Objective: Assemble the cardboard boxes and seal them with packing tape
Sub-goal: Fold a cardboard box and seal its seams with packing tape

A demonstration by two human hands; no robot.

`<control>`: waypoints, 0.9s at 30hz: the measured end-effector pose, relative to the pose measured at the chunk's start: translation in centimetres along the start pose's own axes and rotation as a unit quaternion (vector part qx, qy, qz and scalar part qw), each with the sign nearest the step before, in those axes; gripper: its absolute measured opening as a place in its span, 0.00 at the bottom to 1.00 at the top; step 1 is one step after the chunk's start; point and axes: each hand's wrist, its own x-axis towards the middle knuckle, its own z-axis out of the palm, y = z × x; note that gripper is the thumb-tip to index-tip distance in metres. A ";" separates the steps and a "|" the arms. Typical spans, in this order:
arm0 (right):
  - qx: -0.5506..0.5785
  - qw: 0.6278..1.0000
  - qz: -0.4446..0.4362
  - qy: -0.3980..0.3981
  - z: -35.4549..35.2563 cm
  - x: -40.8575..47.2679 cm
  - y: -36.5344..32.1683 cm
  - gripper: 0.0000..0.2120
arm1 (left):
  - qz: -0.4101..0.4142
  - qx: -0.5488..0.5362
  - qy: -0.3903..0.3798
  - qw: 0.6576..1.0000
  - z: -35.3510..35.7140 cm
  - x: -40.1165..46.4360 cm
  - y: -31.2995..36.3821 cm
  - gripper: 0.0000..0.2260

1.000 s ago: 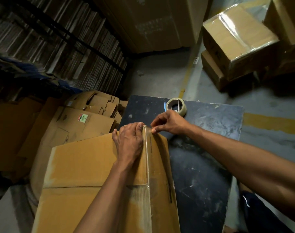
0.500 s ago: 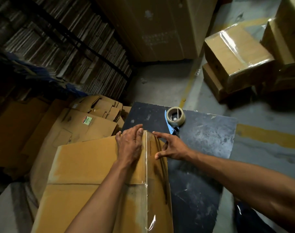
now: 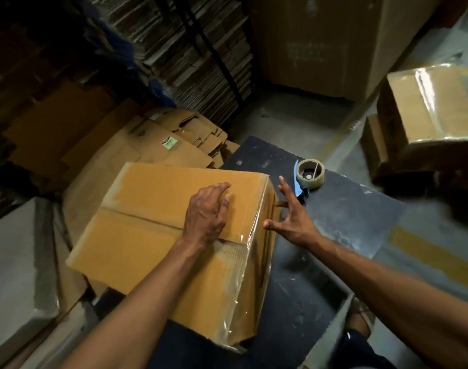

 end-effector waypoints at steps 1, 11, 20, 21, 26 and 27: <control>-0.017 1.000 -0.013 -0.009 0.5 -0.1 -0.6 0.64 | -0.002 0.000 0.002 1.000 -0.2 -0.7 -0.1 0.17; -0.162 0.983 -0.090 0.023 2.5 -4.1 -2.0 0.64 | -0.005 -0.035 0.024 0.999 -1.0 -8.7 -1.4 0.18; -0.256 0.961 -0.100 0.024 4.1 -4.9 0.0 0.67 | -0.018 -0.049 0.045 0.998 0.4 -14.2 -1.6 0.15; -0.264 0.959 -0.102 0.023 3.9 -5.0 0.2 0.66 | -0.016 -0.046 0.047 0.998 0.5 -14.3 -1.5 0.15; -0.262 0.955 -0.132 0.049 4.3 -5.0 -1.1 0.58 | -0.019 -0.034 0.075 0.996 0.5 -14.0 -1.3 0.16; -0.267 0.953 -0.138 0.042 4.5 -4.9 -1.6 0.56 | -0.018 -0.031 0.076 0.996 0.6 -14.1 -1.3 0.17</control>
